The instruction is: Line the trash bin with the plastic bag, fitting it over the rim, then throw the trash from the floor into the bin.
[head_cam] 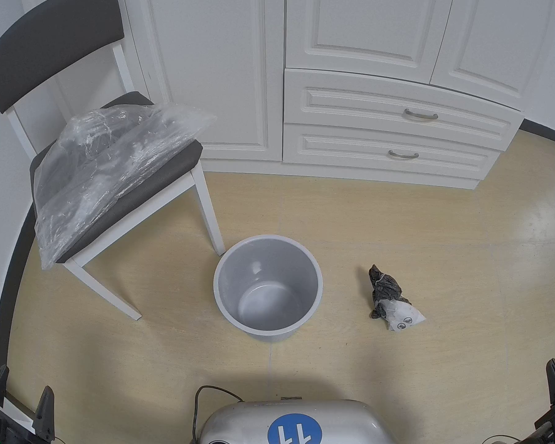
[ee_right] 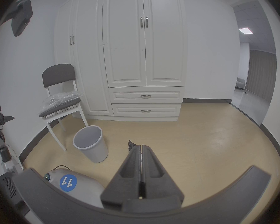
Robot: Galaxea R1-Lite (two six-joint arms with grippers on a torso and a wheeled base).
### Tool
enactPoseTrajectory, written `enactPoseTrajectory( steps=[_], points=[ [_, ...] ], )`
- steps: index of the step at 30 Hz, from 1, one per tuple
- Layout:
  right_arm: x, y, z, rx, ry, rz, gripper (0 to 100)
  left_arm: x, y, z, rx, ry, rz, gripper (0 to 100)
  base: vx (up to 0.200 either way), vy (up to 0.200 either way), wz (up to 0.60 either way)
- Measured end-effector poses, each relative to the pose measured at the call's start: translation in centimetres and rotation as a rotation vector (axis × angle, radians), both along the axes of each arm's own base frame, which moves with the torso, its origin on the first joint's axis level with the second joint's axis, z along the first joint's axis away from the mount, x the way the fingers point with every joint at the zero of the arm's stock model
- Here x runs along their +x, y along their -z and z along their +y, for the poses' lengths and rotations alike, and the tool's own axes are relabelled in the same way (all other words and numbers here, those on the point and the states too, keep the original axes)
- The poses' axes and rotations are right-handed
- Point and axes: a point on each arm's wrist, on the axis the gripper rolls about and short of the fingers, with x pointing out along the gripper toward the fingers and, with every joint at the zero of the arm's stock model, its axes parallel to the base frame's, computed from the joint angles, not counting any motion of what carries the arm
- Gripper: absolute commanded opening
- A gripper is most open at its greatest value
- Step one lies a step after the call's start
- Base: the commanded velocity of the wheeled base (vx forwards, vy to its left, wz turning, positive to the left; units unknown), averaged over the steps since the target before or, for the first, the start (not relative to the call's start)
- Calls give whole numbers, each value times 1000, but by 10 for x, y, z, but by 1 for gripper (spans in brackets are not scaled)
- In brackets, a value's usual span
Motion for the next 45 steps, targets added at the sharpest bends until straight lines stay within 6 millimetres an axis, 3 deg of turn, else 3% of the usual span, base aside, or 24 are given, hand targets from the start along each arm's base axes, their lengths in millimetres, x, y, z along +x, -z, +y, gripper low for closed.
enactPoseTrajectory(
  steps=[21, 29, 36, 45],
  points=[
    [0, 0, 0, -5, -2, 1, 0, 0, 0, 0, 13, 0, 0, 100, 0, 0, 0],
    [0, 0, 1, -92, -30, 3, 0, 0, 0, -1, 98, 56, -2, 100, 0, 0, 0],
    [0, 0, 1, -36, -17, -4, 0, 0, -1, -1, 94, 55, -7, 100, 0, 0, 0],
    [-5, -27, 0, 55, -12, -200, 0, 0, -2, -1, 74, 53, -23, 100, 0, 0, 0]
  ],
)
